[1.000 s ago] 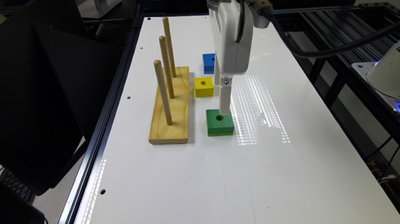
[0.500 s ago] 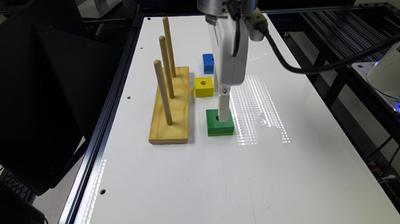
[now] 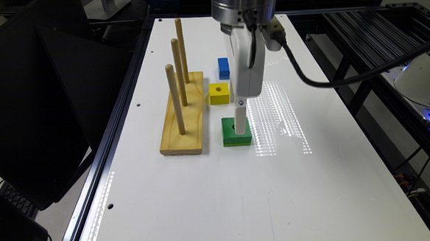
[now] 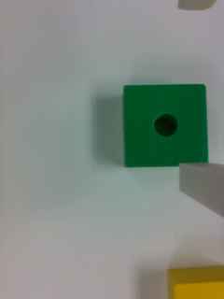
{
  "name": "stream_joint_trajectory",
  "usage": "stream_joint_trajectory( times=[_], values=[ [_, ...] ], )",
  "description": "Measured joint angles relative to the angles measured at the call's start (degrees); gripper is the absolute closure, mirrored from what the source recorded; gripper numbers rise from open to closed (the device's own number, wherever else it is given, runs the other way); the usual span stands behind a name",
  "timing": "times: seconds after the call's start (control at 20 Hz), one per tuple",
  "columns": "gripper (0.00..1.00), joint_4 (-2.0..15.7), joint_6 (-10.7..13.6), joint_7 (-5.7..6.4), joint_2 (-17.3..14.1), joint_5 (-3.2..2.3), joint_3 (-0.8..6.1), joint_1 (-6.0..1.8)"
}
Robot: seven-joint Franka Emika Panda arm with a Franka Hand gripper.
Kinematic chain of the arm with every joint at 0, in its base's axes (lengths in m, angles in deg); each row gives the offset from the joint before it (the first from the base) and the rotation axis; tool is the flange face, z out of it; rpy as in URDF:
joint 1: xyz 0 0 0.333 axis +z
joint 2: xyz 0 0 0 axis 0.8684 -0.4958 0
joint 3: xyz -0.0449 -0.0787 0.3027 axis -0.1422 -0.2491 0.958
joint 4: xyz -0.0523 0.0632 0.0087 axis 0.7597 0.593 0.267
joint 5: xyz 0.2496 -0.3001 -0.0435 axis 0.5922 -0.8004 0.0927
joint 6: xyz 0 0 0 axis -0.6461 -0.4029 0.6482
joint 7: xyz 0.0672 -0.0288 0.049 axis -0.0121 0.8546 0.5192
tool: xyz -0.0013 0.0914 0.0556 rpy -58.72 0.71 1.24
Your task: Pick up green block.
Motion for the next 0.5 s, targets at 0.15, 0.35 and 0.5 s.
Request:
stream_joint_trajectory(
  times=[0.15, 0.35, 0.5],
  values=[
    [0.00, 0.00, -0.57, 0.00, -0.50, -0.24, -0.15, 0.00],
    [0.00, 0.01, -0.66, 0.00, -0.79, -0.33, -0.17, 0.01],
    [0.00, 0.01, -1.15, 0.00, -1.52, -0.48, -0.25, 0.01]
  ],
)
